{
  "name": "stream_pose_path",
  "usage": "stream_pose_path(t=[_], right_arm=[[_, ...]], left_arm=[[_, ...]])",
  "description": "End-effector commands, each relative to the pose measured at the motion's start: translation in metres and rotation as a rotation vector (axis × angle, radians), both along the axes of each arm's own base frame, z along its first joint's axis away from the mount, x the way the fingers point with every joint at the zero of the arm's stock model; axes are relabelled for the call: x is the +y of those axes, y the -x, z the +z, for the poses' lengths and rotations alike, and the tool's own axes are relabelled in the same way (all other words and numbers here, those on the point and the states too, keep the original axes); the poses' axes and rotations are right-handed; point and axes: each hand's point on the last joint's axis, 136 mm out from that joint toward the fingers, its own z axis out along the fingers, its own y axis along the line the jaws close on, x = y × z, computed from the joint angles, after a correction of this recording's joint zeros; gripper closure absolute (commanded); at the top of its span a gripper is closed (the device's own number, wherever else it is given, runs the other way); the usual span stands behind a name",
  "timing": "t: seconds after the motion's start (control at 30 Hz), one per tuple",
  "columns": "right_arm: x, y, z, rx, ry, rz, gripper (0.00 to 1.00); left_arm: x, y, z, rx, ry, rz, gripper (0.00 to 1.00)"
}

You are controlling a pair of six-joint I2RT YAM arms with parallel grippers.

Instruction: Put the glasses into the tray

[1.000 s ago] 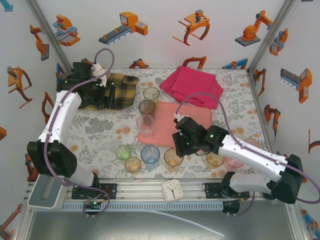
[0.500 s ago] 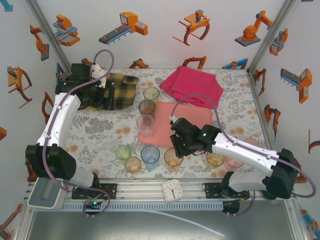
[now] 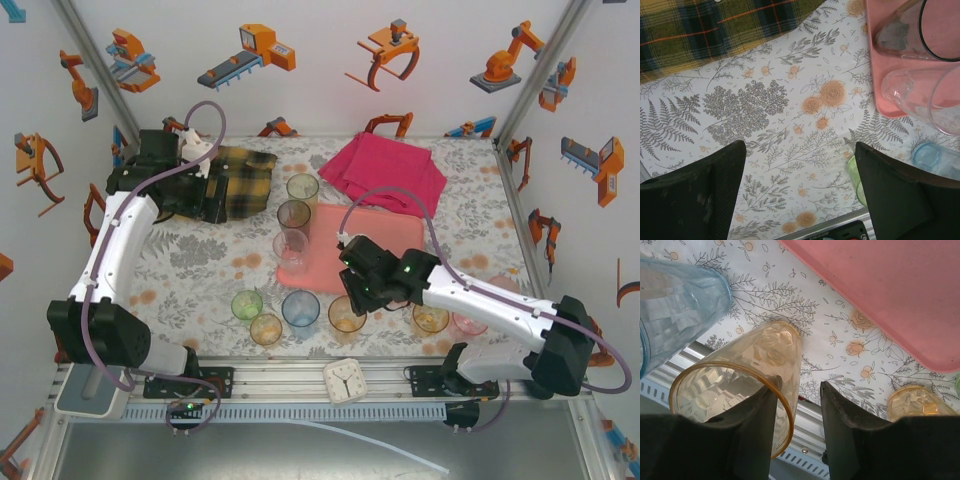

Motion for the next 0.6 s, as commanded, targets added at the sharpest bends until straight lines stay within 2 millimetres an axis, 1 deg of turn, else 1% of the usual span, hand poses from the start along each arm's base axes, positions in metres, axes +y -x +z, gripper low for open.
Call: stream_pose_path(t=[0.0, 0.1, 0.27, 0.43, 0.57], right_arm=[[0.001, -0.003, 0.011, -0.039, -0.003, 0.004, 0.63], [0.0, -0.005, 0.011, -0.041, 0.016, 0.008, 0.68], [-0.004, -0.006, 0.014, -0.049, 0.062, 0.028, 0.81], [-0.006, -0.008, 0.022, -0.064, 0.091, 0.052, 0.86], [-0.006, -0.008, 0.029, -0.076, 0.089, 0.063, 0.88]], left_arm=[[0.001, 0.006, 0.005, -0.018, -0.009, -0.015, 0.18], [0.002, 0.006, 0.005, -0.018, -0.014, -0.015, 0.18], [0.002, 0.005, 0.008, -0.03, -0.012, -0.014, 0.18], [0.001, 0.004, 0.01, -0.037, -0.01, -0.014, 0.18], [0.002, 0.005, 0.01, -0.038, -0.01, -0.013, 0.18]])
